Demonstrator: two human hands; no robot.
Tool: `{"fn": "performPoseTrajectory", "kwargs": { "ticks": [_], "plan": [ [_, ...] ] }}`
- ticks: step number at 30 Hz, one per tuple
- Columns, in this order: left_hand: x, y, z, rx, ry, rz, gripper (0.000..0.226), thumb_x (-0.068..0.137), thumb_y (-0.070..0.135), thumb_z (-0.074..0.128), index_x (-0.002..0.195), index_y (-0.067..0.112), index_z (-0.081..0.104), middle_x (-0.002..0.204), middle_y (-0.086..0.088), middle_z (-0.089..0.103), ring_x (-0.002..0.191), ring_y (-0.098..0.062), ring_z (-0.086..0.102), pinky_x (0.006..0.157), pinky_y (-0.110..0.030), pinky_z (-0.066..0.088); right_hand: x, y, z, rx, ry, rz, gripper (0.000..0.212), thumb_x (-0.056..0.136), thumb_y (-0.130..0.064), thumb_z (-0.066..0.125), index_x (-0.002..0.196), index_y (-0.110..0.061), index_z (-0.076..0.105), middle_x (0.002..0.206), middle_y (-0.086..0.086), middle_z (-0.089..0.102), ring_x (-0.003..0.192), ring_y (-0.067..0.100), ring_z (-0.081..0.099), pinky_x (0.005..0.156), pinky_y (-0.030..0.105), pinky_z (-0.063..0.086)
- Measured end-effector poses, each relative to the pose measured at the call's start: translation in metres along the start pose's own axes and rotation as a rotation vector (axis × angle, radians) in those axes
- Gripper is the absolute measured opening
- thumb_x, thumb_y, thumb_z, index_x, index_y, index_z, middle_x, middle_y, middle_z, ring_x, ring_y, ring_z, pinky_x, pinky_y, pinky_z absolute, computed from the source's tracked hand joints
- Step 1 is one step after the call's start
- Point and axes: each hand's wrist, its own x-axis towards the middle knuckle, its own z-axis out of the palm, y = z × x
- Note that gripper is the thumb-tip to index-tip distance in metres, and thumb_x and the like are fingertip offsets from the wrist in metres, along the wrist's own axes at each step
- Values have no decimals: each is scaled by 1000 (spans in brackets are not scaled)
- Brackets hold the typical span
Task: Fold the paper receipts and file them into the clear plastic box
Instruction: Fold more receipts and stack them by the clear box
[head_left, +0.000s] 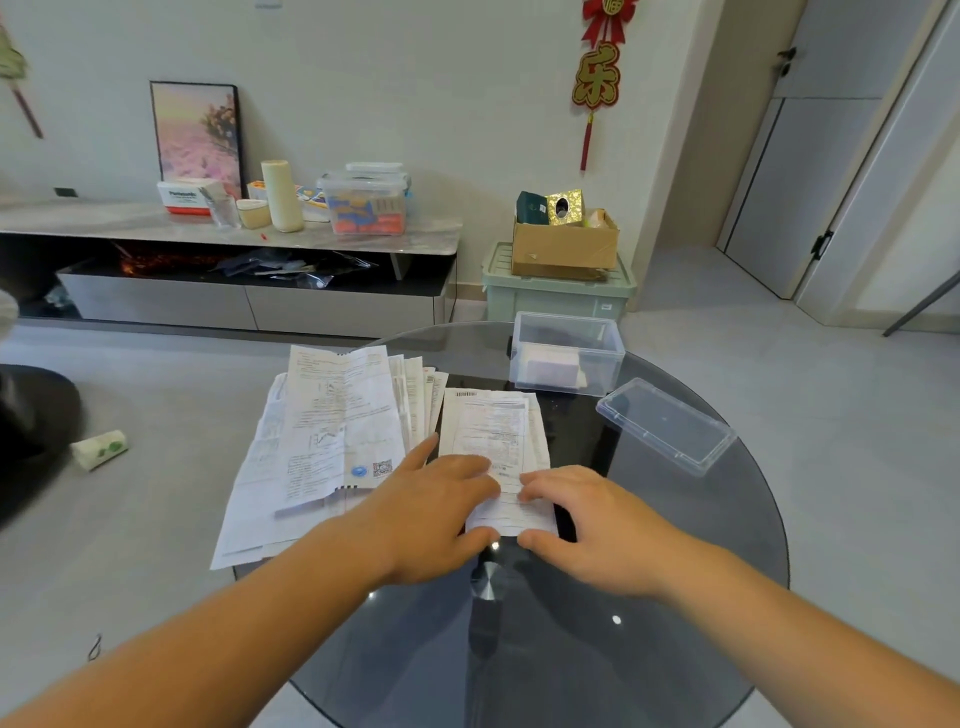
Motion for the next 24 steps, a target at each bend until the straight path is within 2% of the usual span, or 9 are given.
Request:
{"fn": "performPoseTrajectory", "kwargs": {
  "ticks": [2,3,6,11,14,17,19,21,24],
  "plan": [
    [1,-1,2,5,-13,-3,57,100,60,34,150,33,33,166,0,13,153,-13,8,123,-41,-12,4,-1,1,24,31,1,55,95,-51,56,145,-31,44,154,-15,37,141,5,27,116,28,29],
    [2,-2,2,-7,-24,-4,57,100,61,31,150,32,33,166,-1,14,153,-13,7,123,-41,-13,7,-2,1,48,49,13,58,96,-50,56,148,-31,40,155,-15,34,142,4,24,118,28,26],
    [2,0,3,-19,-37,13,58,100,63,28,147,30,38,161,3,31,149,-10,22,120,-39,-18,15,-1,1,115,82,60,57,99,-46,53,151,-30,36,156,-16,34,144,4,19,119,29,22],
    [0,5,1,5,-50,70,61,101,61,25,149,26,41,159,5,35,147,-10,27,122,-39,-14,21,2,5,119,125,126,53,95,-42,61,145,-29,47,145,-10,48,137,8,32,111,26,30],
    [-1,5,2,-41,-30,82,62,101,61,24,149,25,42,158,6,37,145,-8,29,124,-36,-6,23,2,8,94,149,148,51,90,-41,69,138,-29,57,136,-8,56,130,11,41,108,30,37],
    [-3,4,-1,-162,31,81,57,102,57,30,144,25,50,152,8,45,139,-5,38,123,-28,4,24,3,9,106,187,115,36,88,-40,71,122,-29,68,119,-14,63,117,9,46,102,33,42],
    [-5,3,-4,-247,61,86,51,103,54,34,140,25,55,144,9,54,129,-6,47,120,-25,21,23,5,9,137,197,89,21,90,-40,69,109,-31,73,106,-20,64,108,6,48,95,31,43],
    [-8,2,-6,-319,90,91,46,102,53,39,136,28,58,132,12,62,113,-2,55,104,-24,43,21,7,8,173,229,75,12,93,-39,66,99,-33,75,99,-23,64,103,4,50,90,26,41],
    [-17,2,-11,-384,130,23,43,98,55,48,136,35,47,133,20,57,87,8,56,79,-7,42,13,6,3,215,289,77,11,94,-36,66,97,-34,76,98,-25,65,103,0,51,88,19,40]
  ]
}}
